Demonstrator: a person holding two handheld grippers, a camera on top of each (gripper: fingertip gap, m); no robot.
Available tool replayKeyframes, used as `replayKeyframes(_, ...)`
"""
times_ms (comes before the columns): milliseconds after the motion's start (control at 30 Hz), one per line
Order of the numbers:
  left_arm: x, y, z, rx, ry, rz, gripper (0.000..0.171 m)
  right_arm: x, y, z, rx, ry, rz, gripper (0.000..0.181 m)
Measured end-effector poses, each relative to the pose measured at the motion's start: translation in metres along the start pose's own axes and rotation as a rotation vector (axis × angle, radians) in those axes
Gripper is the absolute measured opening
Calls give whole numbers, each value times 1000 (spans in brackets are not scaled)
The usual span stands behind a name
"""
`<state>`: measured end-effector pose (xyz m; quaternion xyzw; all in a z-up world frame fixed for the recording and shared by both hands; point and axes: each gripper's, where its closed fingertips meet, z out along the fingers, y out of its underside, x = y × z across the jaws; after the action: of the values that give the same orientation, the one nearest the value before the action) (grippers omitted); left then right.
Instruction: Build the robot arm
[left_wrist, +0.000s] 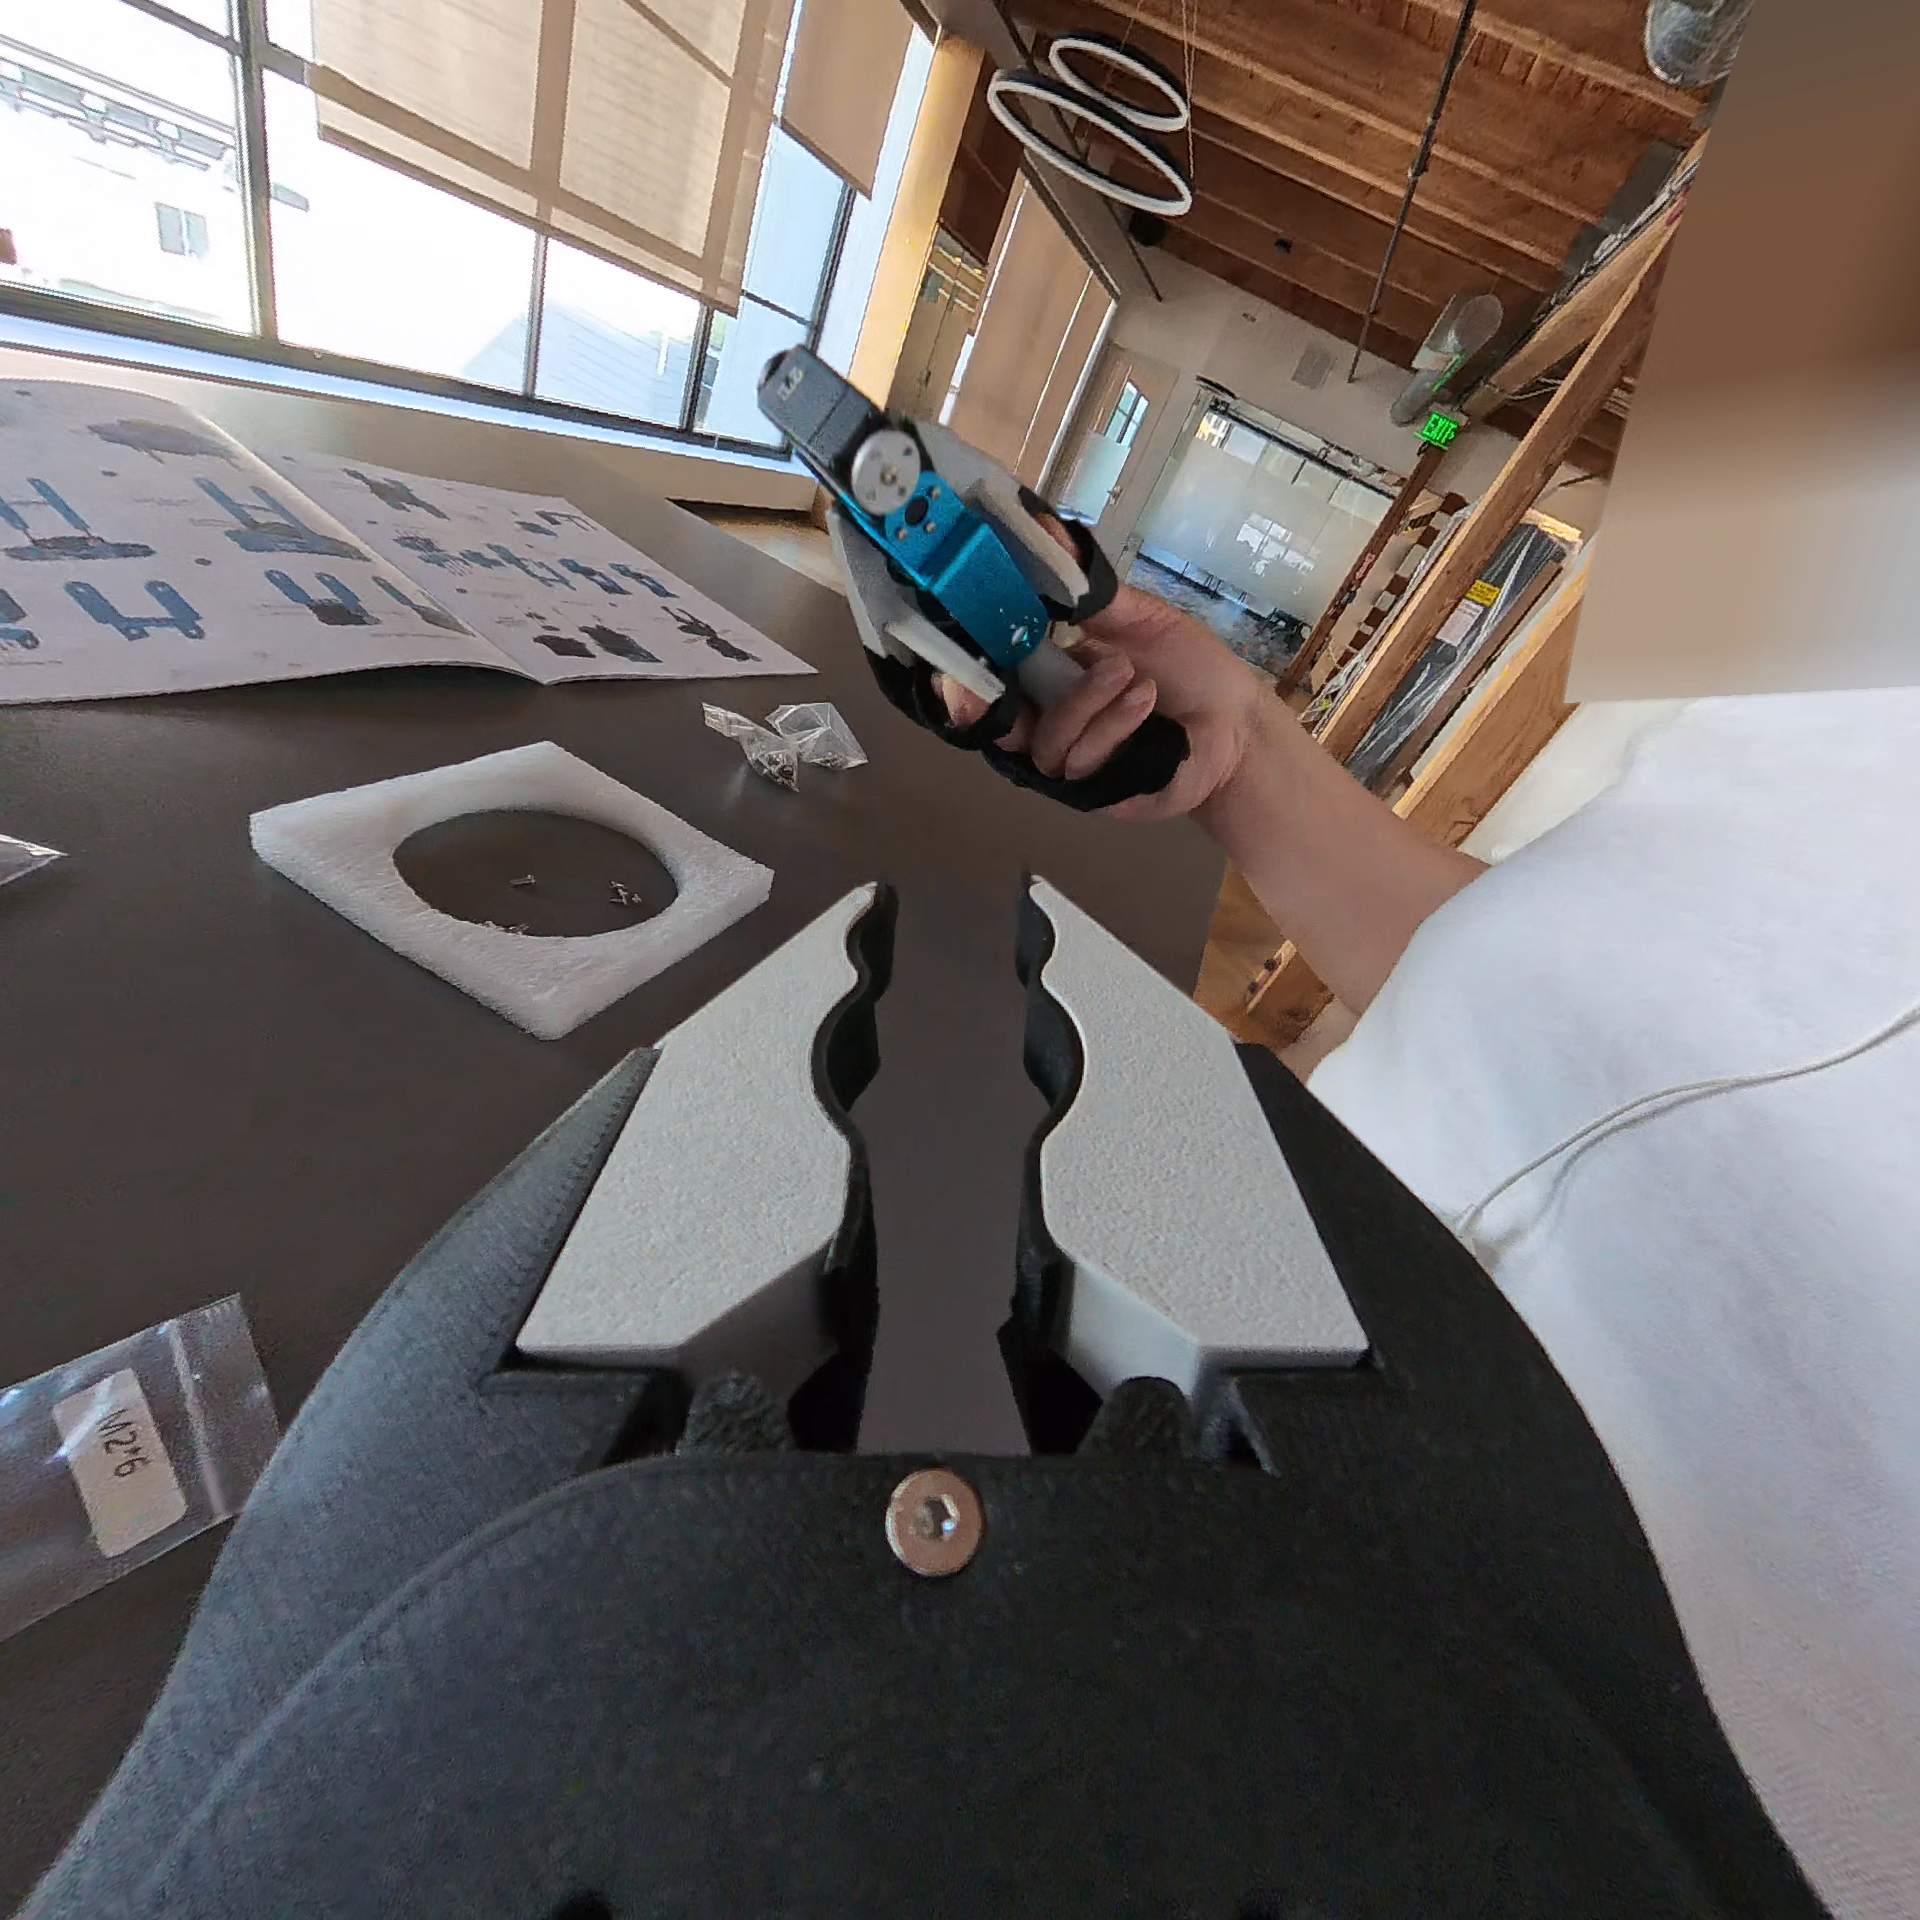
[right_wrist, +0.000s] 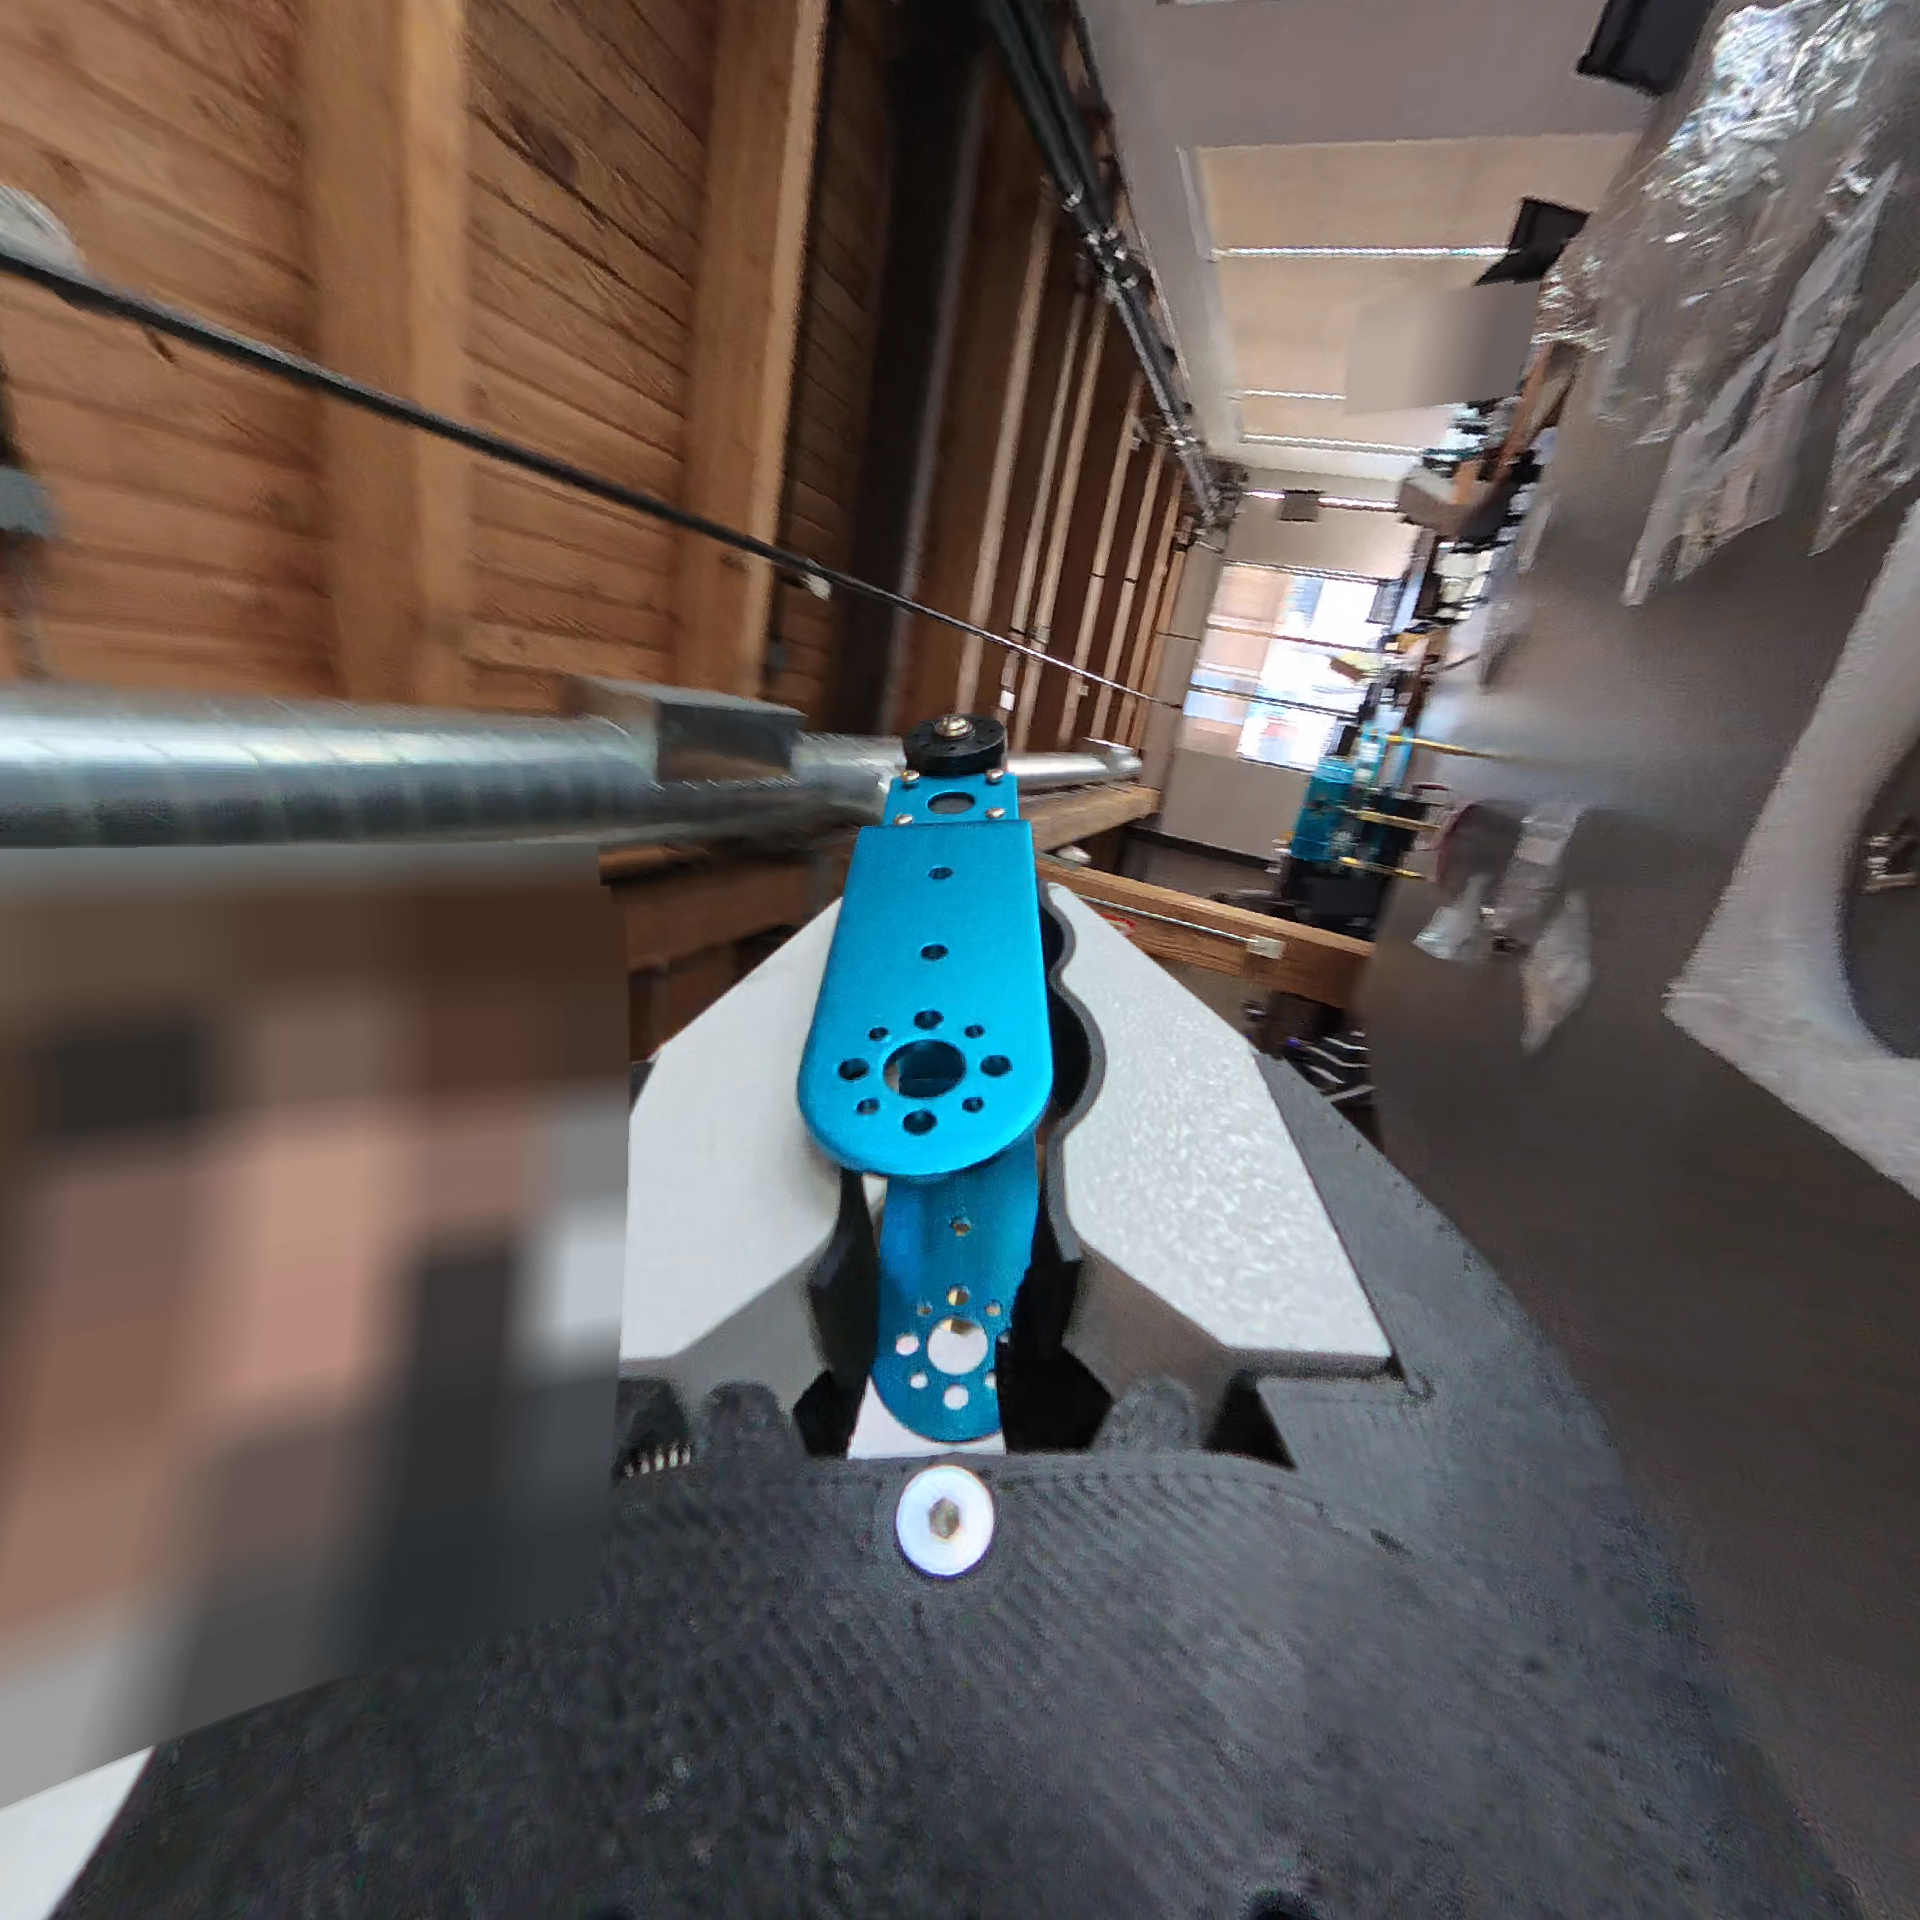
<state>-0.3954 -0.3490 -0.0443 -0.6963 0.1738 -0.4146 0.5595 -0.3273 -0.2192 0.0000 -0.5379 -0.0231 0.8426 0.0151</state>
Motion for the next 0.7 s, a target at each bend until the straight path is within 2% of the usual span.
replayKeyframes(67,0,3,6,-4,-18,-4,22,-3,-8,-3,23,-39,68,28)
replayKeyframes(100,1,5,9,-2,-23,-10,22,-5,-11,-4,29,-57,92,34)
replayKeyframes(233,3,11,20,5,-20,-31,22,-11,-21,-11,47,-84,121,34)
replayKeyframes(400,-13,26,27,7,-77,-19,22,1,-36,-17,92,66,-9,34)
replayKeyframes(433,-15,27,27,18,-88,-28,22,2,-38,-17,94,95,-40,28)
replayKeyframes(700,-30,1,11,225,-148,-63,19,7,-50,-17,92,170,-115,28)
